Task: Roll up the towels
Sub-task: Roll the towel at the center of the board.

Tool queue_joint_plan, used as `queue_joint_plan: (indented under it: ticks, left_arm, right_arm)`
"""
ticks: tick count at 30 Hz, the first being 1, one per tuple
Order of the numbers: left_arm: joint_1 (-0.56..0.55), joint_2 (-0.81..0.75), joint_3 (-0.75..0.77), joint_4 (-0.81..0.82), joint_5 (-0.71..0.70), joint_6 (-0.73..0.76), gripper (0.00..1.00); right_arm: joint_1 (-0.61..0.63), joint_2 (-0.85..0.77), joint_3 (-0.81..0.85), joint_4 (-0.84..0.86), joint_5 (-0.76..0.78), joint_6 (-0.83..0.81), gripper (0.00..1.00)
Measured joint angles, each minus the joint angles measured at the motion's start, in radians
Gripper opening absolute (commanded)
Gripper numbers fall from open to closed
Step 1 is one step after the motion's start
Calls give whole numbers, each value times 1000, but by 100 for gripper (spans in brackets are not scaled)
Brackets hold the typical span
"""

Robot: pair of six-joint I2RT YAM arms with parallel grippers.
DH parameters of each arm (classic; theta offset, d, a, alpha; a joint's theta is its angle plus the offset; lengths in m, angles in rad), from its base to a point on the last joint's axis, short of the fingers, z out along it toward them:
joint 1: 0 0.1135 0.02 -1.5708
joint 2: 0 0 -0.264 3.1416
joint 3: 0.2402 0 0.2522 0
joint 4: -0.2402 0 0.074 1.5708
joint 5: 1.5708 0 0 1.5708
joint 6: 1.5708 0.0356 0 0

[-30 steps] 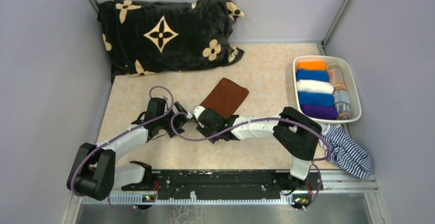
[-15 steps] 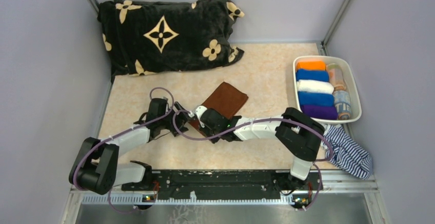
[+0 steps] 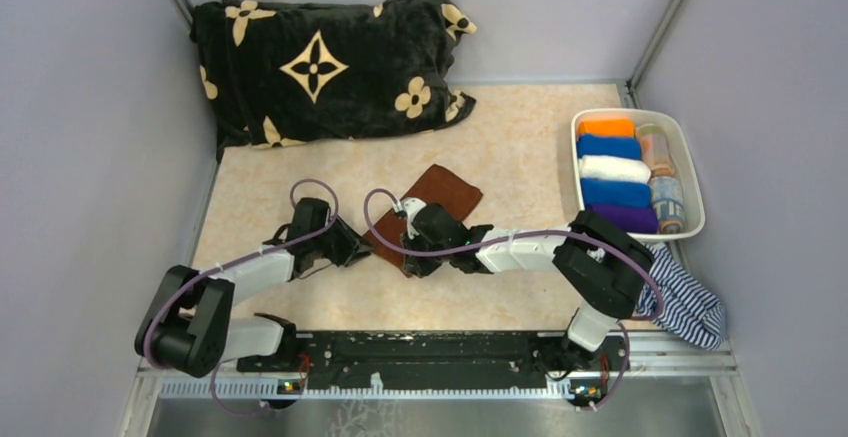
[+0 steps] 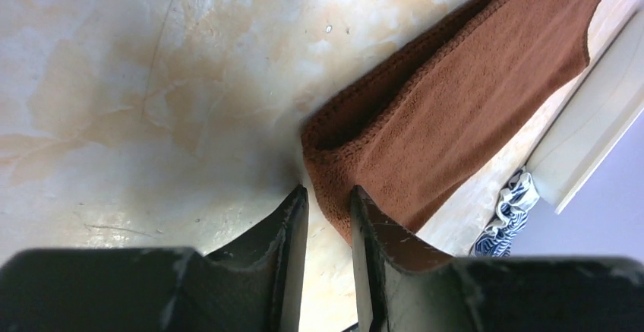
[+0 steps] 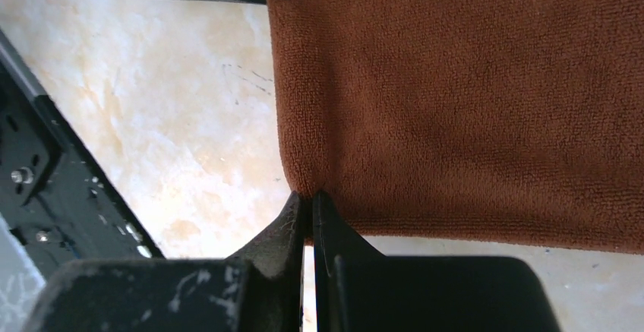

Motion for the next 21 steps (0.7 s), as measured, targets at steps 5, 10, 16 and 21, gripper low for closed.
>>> queue_joint_plan:
  ticks: [5,10,16,21]
  left_arm:
    - [-2,18,11,1,-8,-2,27]
    - [-3,30,27,-18,-28,0,30]
    - [-4,-33,50,-108,-80,30,53]
    - [-4,-144,70,-205,-125,77,62]
  right_arm:
    - [-2,0,-5,29,-47,32,0]
    - [-2,0,-11,57,-80,53,0]
    - [-36,0,-44,125,-158,111,0]
    - [-102,0,-104,209,-245,206,0]
